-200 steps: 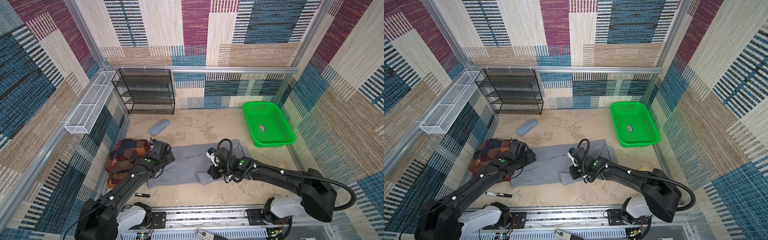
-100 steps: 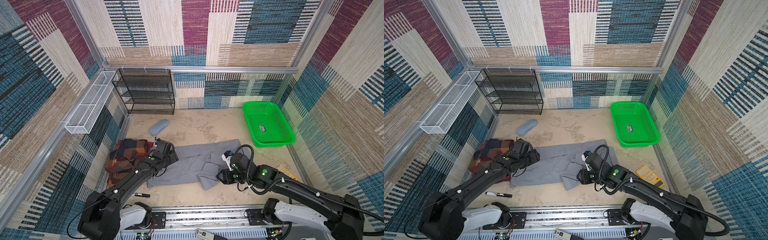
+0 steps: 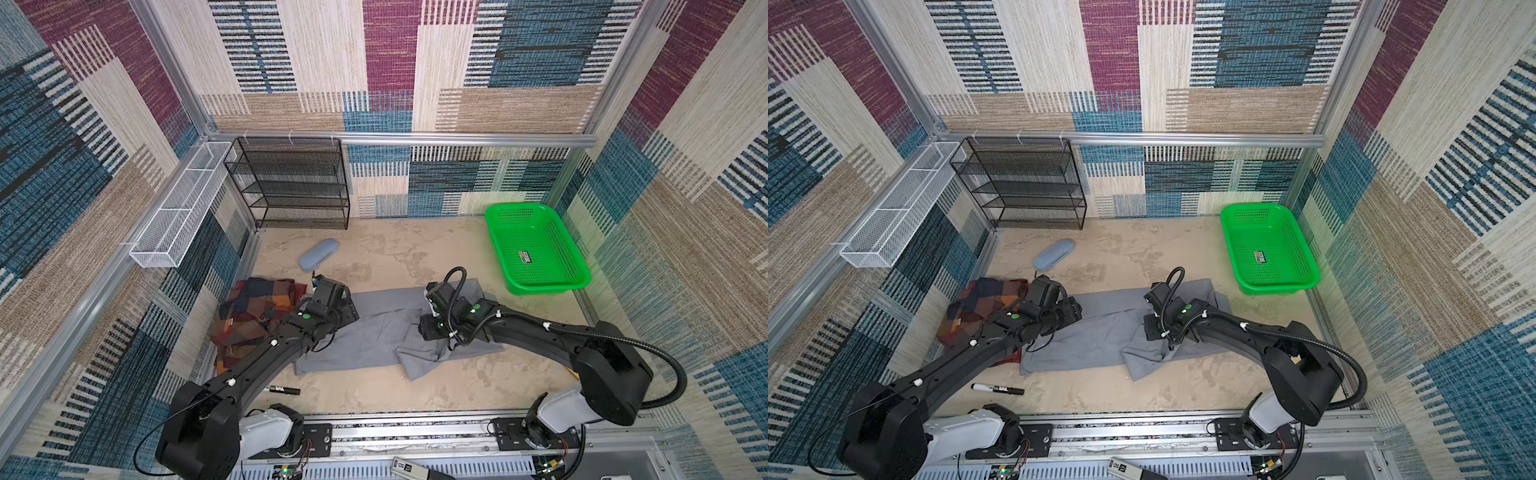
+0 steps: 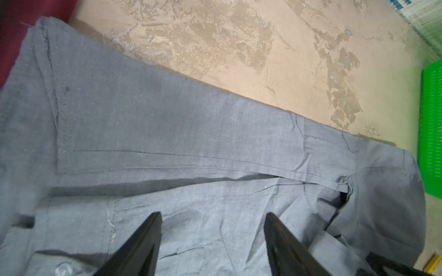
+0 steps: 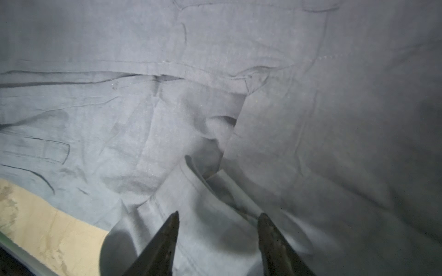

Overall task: Fold and stack the long sleeve shirts
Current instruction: 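Grasp the grey sleeve cuff nearest the robot with the right gripper and lift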

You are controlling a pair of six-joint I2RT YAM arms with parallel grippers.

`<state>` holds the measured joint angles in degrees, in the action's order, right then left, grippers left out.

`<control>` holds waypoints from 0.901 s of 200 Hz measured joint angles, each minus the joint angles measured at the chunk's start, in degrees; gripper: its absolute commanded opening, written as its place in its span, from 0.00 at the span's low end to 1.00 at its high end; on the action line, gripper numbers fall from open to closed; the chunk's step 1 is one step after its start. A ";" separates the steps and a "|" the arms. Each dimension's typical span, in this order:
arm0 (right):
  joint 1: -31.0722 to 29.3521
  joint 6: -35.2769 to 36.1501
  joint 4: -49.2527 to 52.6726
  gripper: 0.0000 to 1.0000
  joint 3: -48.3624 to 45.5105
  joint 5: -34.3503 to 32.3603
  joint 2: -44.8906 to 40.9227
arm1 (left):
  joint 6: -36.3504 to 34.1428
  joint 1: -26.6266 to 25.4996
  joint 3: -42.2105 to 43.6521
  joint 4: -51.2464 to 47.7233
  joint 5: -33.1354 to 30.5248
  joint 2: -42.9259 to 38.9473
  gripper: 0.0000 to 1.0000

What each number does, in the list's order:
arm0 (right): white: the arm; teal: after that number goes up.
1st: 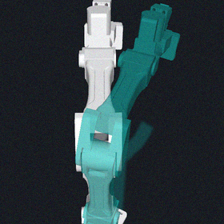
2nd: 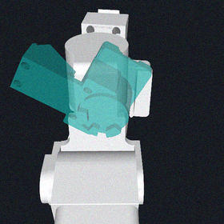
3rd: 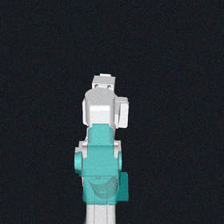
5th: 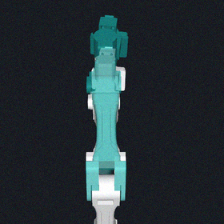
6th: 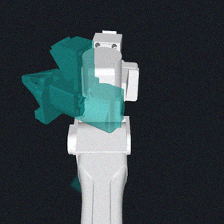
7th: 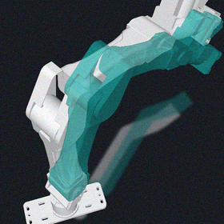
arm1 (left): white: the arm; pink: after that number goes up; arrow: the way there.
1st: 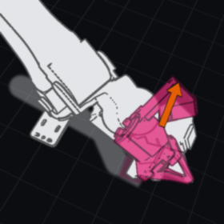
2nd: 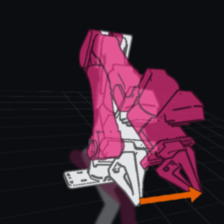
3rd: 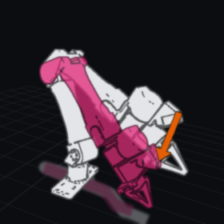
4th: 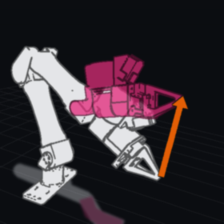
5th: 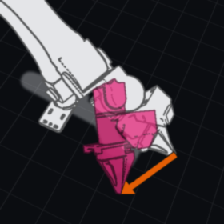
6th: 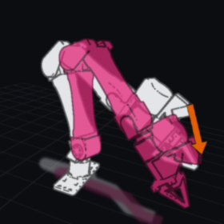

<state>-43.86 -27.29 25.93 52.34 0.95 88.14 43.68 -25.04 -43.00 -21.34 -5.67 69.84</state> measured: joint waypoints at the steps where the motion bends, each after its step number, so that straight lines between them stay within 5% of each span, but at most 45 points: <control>1: 0.00 0.07 -0.04 0.45 0.00 0.00 0.09 | -0.02 0.00 0.00 0.00 0.00 0.00 0.71; 86: 0.07 4.17 -3.58 0.00 -3.04 3.56 0.74 | -0.37 -0.24 0.37 0.00 0.11 0.83 0.71; 134: 0.11 5.25 -5.01 0.00 -3.72 6.21 -8.79 | -0.35 -0.46 0.31 0.04 1.18 0.48 0.71; 180: 0.07 9.42 -15.37 0.04 -11.19 20.63 -27.23 | -0.35 -0.96 -1.42 0.02 1.55 -0.20 0.71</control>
<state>-43.79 -17.87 10.57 41.15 21.58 60.90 43.33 -26.00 -44.42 -21.32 -4.12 69.65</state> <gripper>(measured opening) 0.048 0.713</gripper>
